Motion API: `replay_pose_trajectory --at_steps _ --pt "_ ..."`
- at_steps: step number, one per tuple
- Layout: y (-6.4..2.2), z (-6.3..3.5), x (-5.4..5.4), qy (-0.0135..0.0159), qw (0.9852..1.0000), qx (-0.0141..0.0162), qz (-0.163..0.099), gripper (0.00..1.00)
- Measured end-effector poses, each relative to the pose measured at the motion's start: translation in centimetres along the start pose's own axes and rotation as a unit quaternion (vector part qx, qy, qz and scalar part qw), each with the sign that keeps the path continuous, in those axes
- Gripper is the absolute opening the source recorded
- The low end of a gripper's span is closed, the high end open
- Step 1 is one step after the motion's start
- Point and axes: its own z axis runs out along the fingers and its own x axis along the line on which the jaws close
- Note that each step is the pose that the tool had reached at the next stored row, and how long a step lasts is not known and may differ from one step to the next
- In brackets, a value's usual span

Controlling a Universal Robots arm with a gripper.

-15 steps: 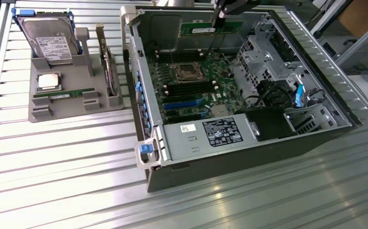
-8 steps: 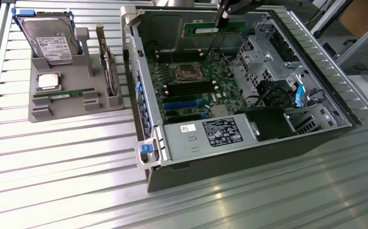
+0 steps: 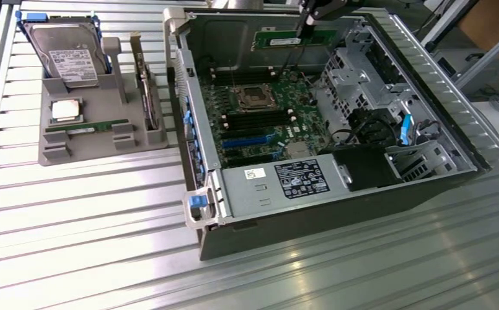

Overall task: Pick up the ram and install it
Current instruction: 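Pick up the ram and move it above insertion slot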

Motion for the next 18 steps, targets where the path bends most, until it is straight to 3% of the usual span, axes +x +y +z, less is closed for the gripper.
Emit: replay_pose_trajectory --at_steps 18 --pt "-1.62 -0.08 0.1 0.0039 1.0000 -0.0003 0.000 0.12"
